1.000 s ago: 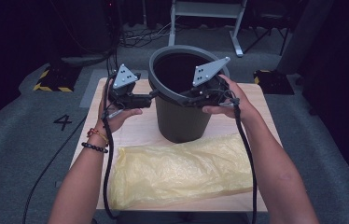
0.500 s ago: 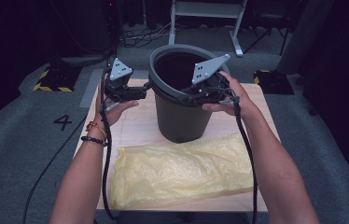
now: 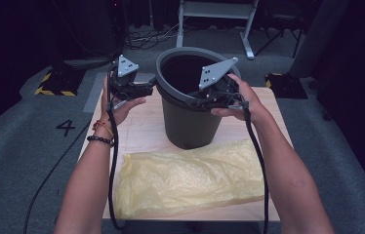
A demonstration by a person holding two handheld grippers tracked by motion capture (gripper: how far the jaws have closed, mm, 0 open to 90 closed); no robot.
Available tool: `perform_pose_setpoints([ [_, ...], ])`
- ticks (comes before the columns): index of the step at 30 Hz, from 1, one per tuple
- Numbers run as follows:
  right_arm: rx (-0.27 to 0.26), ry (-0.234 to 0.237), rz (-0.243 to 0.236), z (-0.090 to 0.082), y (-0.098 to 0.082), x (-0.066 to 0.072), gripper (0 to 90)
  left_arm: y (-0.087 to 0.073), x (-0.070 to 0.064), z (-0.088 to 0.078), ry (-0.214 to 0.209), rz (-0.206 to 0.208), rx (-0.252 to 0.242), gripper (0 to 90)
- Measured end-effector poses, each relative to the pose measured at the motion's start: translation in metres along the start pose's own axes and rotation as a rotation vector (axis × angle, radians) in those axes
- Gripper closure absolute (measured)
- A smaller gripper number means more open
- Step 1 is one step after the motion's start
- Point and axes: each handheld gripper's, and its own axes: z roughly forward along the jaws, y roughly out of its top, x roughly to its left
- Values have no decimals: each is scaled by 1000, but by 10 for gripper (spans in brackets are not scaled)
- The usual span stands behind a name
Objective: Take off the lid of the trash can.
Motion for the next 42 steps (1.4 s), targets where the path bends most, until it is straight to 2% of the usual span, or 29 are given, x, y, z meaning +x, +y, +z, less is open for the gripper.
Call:
perform_pose_setpoints([
  [6, 14, -1, -13, 0, 1, 0, 767, 2, 2, 3, 3, -21, -5, 261],
  [10, 30, -15, -30, -1, 3, 3, 767, 5, 2, 1, -21, -39, -24, 262],
  [14, 32, -27, -36, -3, 4, 4, 767, 9, -3, 0, -31, -21, -22, 256],
  [18, 17, -38, -31, -6, 4, 3, 768, 17, -7, -2, -23, 1, -36, 260],
  [23, 6, -52, -32, -11, 5, 4, 768, 29, -5, -5, -43, -21, -21, 244],
  [27, 0, -61, -35, -17, 3, 5, 770, 33, -5, -10, -45, -17, -36, 237],
  [33, 29, -84, -49, -21, 0, 10, 771, 30, -7, -11, -52, -19, -30, 236],
  [38, 55, -101, -61, -26, -2, 13, 770, 24, -9, -12, -67, 1, -12, 232],
  [42, 71, -122, -51, -31, -10, 12, 770, 13, -13, -17, -79, 56, 14, 215],
])
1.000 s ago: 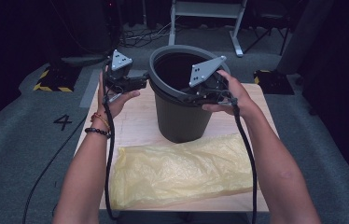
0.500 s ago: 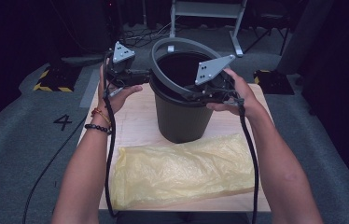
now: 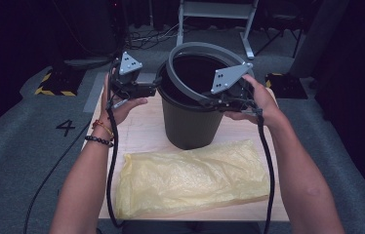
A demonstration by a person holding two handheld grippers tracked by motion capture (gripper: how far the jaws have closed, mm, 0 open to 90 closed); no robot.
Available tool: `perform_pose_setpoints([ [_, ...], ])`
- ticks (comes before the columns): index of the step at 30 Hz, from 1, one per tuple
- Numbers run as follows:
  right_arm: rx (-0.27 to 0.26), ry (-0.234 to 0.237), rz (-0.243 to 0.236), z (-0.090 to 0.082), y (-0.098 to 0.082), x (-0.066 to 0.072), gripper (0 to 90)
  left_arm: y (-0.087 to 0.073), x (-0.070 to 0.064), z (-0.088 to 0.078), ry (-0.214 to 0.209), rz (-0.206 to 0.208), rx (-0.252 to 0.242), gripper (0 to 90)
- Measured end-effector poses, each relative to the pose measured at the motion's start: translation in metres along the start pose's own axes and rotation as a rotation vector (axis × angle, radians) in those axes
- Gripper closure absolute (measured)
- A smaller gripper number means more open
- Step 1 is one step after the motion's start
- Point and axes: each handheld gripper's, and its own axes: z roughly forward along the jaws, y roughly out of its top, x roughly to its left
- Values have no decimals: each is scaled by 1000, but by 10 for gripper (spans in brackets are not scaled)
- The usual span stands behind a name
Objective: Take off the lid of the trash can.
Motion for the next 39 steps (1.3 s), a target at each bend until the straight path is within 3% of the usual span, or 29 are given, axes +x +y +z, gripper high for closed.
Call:
perform_pose_setpoints([
  [5, 14, -23, 24, -6, -16, -3, 769, -16, -3, -11, -18, 19, 8, 202],
  [10, 5, -54, 66, -15, -35, -7, 769, -35, -4, -24, -50, 11, 1, 197],
  [14, -2, -78, 110, -24, -55, -11, 768, -56, -14, -30, -68, 46, 38, 187],
  [21, 14, -128, 187, -36, -93, -18, 768, -103, -35, -37, -136, 85, 123, 176],
  [32, -16, -188, 295, -45, -137, -22, 768, -153, -55, -43, -204, 76, 194, 174],
  [36, -13, -213, 330, -47, -153, -23, 768, -172, -68, -42, -230, 105, 248, 175],
  [39, -10, -226, 355, -47, -164, -23, 768, -186, -75, -40, -278, 115, 285, 179],
])
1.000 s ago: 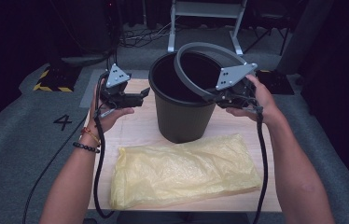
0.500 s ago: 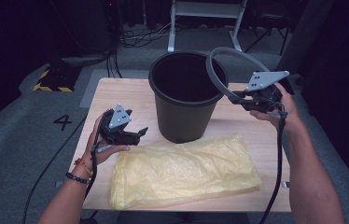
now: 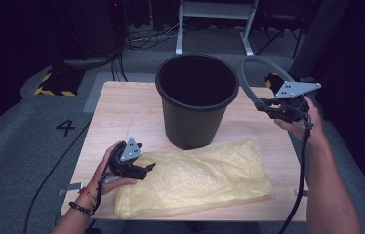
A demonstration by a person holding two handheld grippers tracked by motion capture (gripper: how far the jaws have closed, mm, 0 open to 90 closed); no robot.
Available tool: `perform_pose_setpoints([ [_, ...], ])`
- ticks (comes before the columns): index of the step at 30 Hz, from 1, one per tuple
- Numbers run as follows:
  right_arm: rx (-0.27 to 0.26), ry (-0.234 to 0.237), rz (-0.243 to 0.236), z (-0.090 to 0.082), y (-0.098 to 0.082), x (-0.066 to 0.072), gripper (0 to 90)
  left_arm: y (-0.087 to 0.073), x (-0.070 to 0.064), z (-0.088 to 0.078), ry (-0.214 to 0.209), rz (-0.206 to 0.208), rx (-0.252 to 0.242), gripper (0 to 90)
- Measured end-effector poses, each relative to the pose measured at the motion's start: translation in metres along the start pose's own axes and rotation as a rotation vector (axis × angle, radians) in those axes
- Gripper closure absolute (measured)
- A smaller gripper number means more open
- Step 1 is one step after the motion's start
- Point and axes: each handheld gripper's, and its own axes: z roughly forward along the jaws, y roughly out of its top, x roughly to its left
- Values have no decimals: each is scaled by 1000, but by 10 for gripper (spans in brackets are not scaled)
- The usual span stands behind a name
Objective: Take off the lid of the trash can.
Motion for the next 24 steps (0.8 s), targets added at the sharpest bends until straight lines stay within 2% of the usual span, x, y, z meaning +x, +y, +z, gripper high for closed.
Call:
perform_pose_setpoints([
  [3, 25, -16, 15, 4, -12, -2, 768, -11, -7, 8, -25, 5, 42, 185],
  [11, 74, -27, 58, 17, -42, -4, 768, -28, -15, 22, -78, 25, 102, 216],
  [19, 126, -40, 90, 36, -70, -6, 767, -37, -13, 24, -60, 26, 126, 232],
  [24, 151, -40, 98, 48, -79, -5, 766, -43, -13, 23, -27, 43, 148, 237],
])
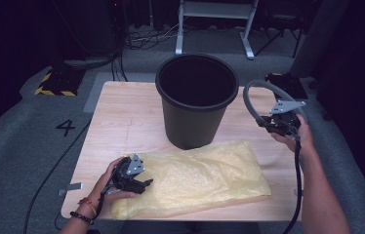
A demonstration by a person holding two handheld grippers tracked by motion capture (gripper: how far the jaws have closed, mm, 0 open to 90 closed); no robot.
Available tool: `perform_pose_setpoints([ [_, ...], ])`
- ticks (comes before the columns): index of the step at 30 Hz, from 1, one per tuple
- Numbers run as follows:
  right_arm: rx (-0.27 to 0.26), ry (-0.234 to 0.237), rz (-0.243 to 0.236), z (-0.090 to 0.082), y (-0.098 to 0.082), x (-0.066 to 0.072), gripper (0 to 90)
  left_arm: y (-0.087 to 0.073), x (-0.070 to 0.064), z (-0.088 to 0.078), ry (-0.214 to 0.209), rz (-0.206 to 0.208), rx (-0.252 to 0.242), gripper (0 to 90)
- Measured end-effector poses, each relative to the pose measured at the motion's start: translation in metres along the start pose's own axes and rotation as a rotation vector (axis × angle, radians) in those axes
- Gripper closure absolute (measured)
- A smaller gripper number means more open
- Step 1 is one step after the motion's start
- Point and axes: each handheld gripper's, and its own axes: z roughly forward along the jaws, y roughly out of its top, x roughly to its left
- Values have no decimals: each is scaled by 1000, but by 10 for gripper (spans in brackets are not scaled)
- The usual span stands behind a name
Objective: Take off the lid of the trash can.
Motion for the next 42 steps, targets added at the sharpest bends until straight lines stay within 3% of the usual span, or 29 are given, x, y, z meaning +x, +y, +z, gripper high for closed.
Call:
perform_pose_setpoints([
  [4, 22, 0, -1, 11, -4, 1, 766, -7, 4, -4, 39, -9, 7, 243],
  [13, 56, -2, 22, 40, -15, -1, 764, -26, 18, -16, 64, -43, -6, 243],
  [18, 78, -20, 20, 56, -21, 0, 761, -33, 23, -22, 71, -46, 1, 243],
  [22, 98, -36, 24, 67, -24, 1, 760, -39, 26, -28, 110, -34, 7, 241],
  [29, 110, -40, 38, 89, -28, 5, 754, -47, 30, -31, 108, -77, -16, 239],
  [42, 127, -32, 58, 114, -31, 19, 743, -46, 26, -31, 118, -73, -9, 222],
])
